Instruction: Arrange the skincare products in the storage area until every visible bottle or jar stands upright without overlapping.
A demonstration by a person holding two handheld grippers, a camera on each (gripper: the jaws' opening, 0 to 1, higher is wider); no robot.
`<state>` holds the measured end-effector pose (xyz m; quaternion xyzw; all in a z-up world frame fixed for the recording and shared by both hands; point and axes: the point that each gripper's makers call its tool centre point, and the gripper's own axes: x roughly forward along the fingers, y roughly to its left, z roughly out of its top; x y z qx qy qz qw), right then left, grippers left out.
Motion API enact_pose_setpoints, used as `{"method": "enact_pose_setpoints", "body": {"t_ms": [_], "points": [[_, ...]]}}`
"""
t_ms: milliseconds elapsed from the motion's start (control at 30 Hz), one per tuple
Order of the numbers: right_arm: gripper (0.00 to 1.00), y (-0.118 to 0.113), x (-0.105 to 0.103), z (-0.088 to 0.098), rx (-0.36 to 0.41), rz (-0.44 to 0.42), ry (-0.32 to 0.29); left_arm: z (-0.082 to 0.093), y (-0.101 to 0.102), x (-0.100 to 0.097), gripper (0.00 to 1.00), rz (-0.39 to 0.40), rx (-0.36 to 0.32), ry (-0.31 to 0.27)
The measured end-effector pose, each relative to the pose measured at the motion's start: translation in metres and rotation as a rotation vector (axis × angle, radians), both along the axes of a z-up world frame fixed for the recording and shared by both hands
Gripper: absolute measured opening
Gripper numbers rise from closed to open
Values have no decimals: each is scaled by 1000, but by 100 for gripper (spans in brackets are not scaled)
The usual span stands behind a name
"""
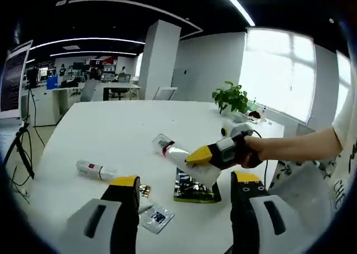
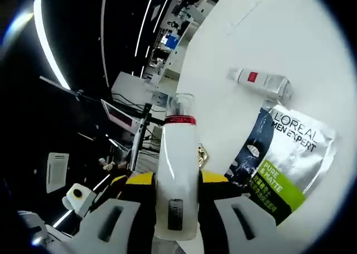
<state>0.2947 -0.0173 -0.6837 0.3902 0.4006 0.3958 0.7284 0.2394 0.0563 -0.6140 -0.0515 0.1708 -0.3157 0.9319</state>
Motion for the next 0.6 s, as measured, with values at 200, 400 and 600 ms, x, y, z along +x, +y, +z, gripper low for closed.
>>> {"method": "enact_pose_setpoints", "body": {"t_ms": [200,400,600], "points": [[27,-1,-11,17,34,-1,-57,-3,-19,10,67,-52,-65,60],[27,-1,-27,34,67,6,-123,1,-40,17,69,-106,-113,92],[27,-5,-36,46,67,10,-186,3,-55,23,68,-112,-211,169]]}}
